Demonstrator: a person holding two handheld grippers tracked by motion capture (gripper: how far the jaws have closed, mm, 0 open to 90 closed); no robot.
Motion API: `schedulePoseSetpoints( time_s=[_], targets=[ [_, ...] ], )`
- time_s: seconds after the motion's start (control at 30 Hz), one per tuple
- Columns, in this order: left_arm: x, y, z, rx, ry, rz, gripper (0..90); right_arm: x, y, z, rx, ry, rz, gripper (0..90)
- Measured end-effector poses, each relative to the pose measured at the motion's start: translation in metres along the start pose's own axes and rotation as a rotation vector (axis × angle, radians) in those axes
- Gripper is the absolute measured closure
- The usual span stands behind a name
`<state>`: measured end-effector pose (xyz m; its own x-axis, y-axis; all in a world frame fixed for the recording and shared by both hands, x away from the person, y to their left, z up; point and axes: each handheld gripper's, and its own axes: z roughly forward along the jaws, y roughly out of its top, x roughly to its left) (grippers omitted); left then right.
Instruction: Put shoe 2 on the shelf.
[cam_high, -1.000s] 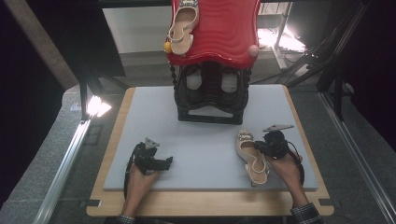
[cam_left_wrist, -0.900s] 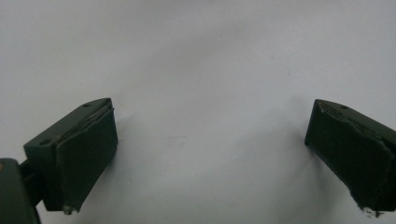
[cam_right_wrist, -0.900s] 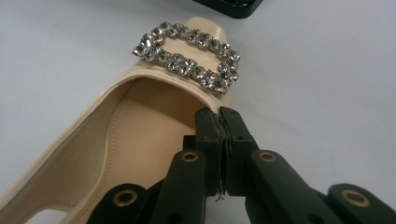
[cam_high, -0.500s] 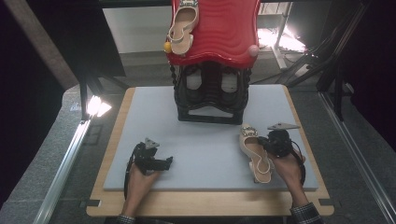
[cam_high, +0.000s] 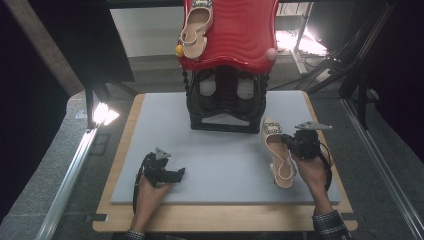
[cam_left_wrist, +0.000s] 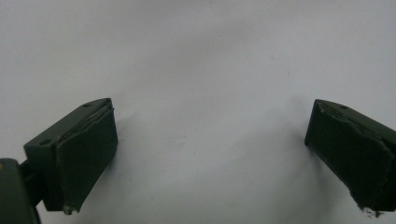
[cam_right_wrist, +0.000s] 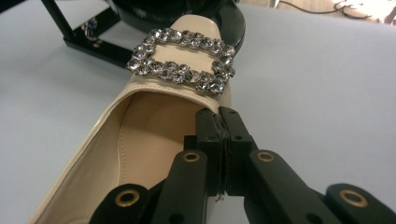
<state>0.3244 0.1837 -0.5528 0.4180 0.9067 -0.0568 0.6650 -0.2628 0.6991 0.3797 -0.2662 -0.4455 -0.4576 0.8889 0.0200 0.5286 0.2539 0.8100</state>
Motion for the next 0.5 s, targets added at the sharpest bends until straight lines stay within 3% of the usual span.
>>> schedulePoseSetpoints(
  time_s=[0.3,0.5],
  targets=[
    [0.001,0.000,0.000,0.005,-0.001,0.010,2.3,-0.006,0.021,-0.009,-0.063,-0.028,0.019,88.3],
    [0.000,0.000,0.000,0.000,-0.001,0.005,2.3,-0.014,0.040,-0.017,-0.114,-0.031,0.062,88.3]
  ],
)
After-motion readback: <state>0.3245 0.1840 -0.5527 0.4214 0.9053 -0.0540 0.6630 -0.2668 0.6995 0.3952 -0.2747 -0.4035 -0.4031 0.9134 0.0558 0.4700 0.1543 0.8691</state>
